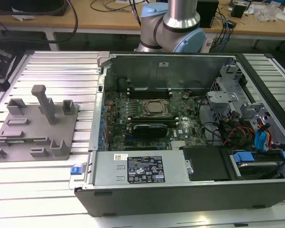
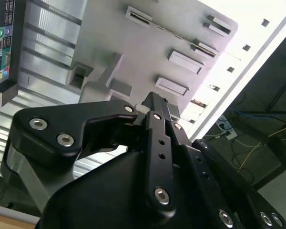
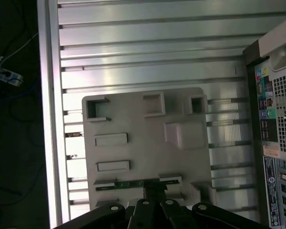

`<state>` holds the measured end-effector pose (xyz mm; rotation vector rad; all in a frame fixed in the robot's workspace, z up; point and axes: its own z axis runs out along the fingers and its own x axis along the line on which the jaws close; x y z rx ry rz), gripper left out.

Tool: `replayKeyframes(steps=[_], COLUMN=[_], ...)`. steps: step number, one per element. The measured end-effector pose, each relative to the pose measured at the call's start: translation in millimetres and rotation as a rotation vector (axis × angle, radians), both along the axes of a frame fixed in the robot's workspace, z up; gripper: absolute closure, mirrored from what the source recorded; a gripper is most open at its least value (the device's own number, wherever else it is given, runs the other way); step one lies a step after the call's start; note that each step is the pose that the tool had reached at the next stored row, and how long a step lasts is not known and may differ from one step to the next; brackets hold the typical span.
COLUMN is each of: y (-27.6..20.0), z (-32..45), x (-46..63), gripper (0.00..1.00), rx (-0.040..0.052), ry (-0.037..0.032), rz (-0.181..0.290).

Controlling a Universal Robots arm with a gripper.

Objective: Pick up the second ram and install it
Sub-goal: 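Reach for the second ram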

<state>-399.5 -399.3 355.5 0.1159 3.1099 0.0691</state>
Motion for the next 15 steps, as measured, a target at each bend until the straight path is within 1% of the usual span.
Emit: replayKeyframes(steps=[2,3,5,8,10,14,15], y=[-1.5,-3.1,-8.1,-13.4,-15.5,-16.4,-16.4], z=[-4.7,-6.8,-12.1,-17.9,-22.1,-28.1,-28.1], x=[-0.8,-1.1,-1.7,-3.0,-4.1,-8.5,-9.1], gripper=[0.92,0.92,0.92,0.92,0.92,0.92,0.92], rx=[0.0000,-0.0002,-0.0001,0.0000,0.0000,0.0001,-0.0001], ry=[0.0001,0.0002,0.0000,0.0000,0.0000,-0.0001,0.0001], rz=[0.000,0.001,0.002,0.003,0.003,0.003,0.003])
